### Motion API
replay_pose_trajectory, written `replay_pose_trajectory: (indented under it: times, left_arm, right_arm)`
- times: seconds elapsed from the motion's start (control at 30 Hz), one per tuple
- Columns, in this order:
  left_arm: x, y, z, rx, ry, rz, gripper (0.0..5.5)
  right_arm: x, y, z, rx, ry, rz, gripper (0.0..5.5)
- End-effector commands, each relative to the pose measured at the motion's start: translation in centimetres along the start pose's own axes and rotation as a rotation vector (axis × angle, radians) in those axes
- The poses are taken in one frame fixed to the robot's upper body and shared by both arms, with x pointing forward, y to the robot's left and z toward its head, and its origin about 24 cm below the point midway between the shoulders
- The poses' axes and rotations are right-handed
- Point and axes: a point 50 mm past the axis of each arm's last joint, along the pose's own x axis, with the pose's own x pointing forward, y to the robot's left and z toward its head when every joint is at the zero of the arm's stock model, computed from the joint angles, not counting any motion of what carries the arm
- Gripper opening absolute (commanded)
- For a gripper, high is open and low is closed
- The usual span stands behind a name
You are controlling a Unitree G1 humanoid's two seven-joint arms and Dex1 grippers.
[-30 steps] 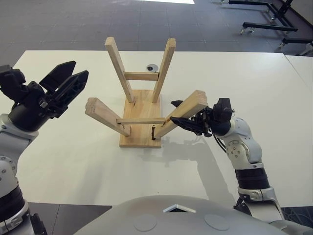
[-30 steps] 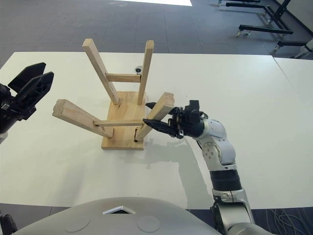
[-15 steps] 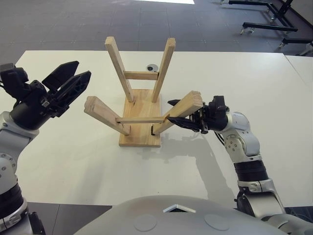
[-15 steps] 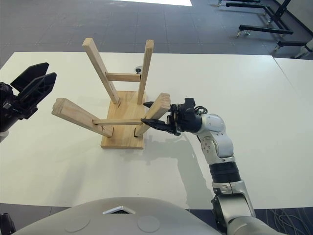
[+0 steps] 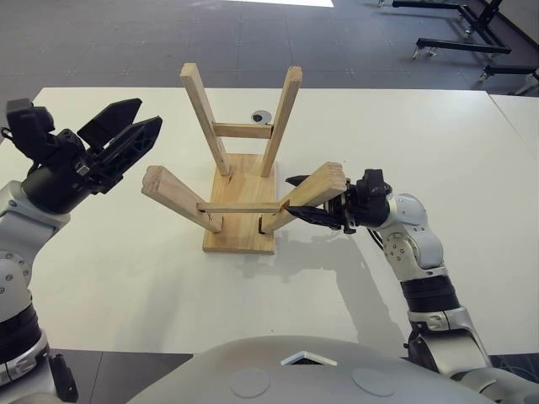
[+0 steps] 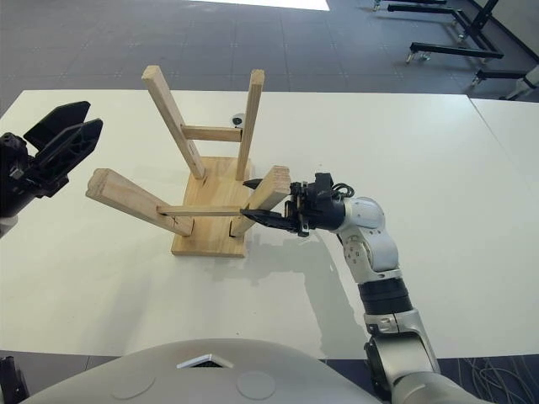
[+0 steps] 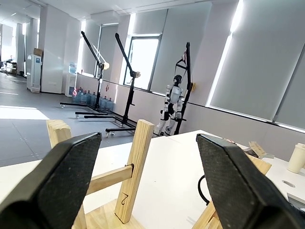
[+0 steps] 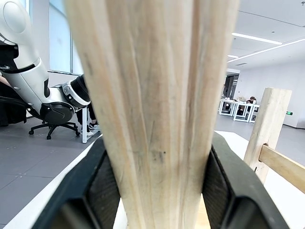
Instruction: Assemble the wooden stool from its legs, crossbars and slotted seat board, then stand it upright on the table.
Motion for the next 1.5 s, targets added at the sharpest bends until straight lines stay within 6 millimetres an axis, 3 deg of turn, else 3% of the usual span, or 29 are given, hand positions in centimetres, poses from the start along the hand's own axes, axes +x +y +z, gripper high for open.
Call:
replay_pose_trajectory:
  times: [0.03, 0.7, 1.07, 1.5]
  left_arm:
    - [0.6, 0.1, 0.0, 0.011, 0.038, -0.021, 3.64]
    - [0.8, 0.9, -0.6, 0.013, 0.051, -0.013, 3.64]
    - [0.8, 0.5, -2.0, -0.004, 0.052, 0.009, 3.64]
    - [1.8, -1.6, -4.9, -0.037, 0.074, 0.011, 3.64]
  right_arm:
    - [0.4, -0.1, -1.5, 0.066, 0.070, -0.011, 2.05]
    - [1.2, 0.6, -3.7, 0.147, 0.195, 0.105, 2.05]
    - [2.4, 0.1, -2.4, 0.107, 0.226, 0.131, 2.05]
    - [0.6, -0.6, -2.1, 0.157, 0.290, 0.163, 2.05]
